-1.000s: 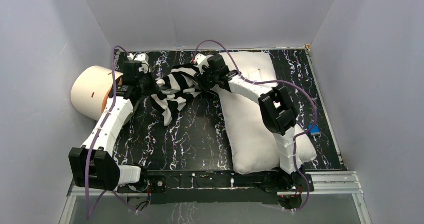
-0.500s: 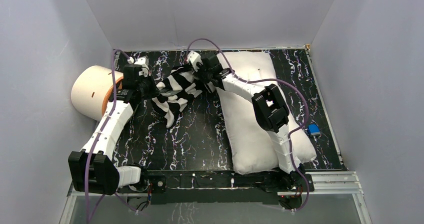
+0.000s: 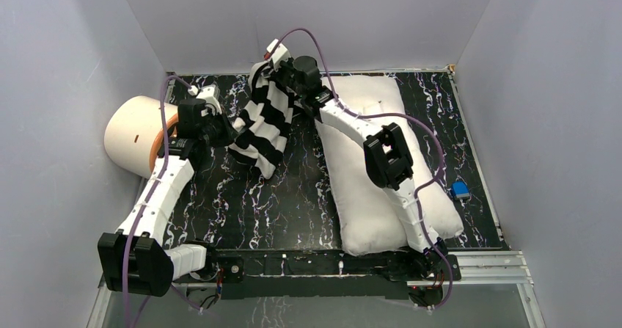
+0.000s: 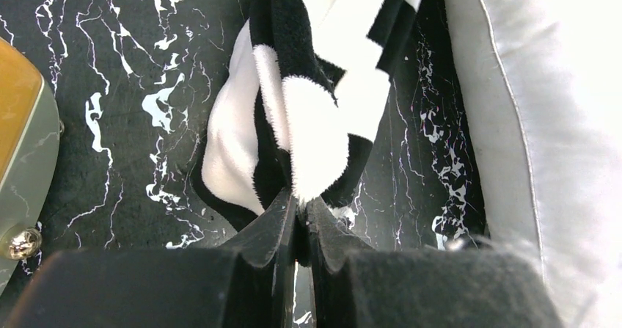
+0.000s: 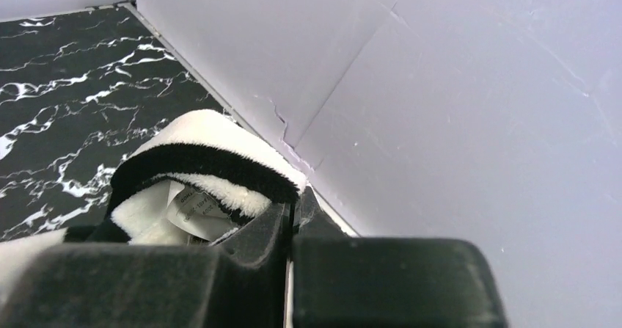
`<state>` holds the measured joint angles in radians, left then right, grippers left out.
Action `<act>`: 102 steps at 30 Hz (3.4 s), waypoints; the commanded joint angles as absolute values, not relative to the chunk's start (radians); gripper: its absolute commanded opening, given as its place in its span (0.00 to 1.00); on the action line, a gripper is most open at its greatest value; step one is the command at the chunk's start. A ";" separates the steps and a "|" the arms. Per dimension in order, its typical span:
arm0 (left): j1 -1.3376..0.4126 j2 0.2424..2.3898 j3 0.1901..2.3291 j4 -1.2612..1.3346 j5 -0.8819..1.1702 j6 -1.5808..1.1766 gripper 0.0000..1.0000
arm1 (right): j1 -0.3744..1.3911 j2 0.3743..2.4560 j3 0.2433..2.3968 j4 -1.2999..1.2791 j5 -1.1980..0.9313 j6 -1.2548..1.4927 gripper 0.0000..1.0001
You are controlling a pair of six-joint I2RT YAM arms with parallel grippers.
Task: Put the pillow into the pillowcase
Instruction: Pick up the pillow at the center of the board.
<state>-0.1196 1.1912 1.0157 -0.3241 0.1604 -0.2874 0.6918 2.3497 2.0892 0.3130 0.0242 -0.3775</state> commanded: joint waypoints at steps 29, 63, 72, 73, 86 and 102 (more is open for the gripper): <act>-0.112 1.181 0.996 -0.331 0.151 -0.288 0.00 | 0.561 2.029 2.106 -0.532 0.189 -0.077 0.99; -0.114 1.280 1.113 -0.471 0.142 -0.262 0.53 | 0.399 1.732 1.739 -0.621 -0.126 -0.185 0.00; -0.169 1.604 1.282 -0.456 0.147 -0.116 0.56 | 0.406 1.586 1.649 -0.584 -0.197 -0.178 0.00; -0.180 1.636 1.303 -0.455 0.117 -0.105 0.56 | 0.407 1.575 1.638 -0.577 -0.208 -0.177 0.00; -0.274 1.870 1.412 -0.389 -0.103 -0.025 0.52 | 0.419 1.490 1.549 -0.545 -0.267 -0.186 0.00; -0.277 1.639 1.417 -0.300 -0.082 -0.028 0.00 | 0.604 1.457 1.517 -0.606 -0.382 -0.363 0.00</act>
<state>-0.2779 1.7847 1.3907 -0.3664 -0.1318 -0.0299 0.5003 1.5051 1.5265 -0.5224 -0.2592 -0.2550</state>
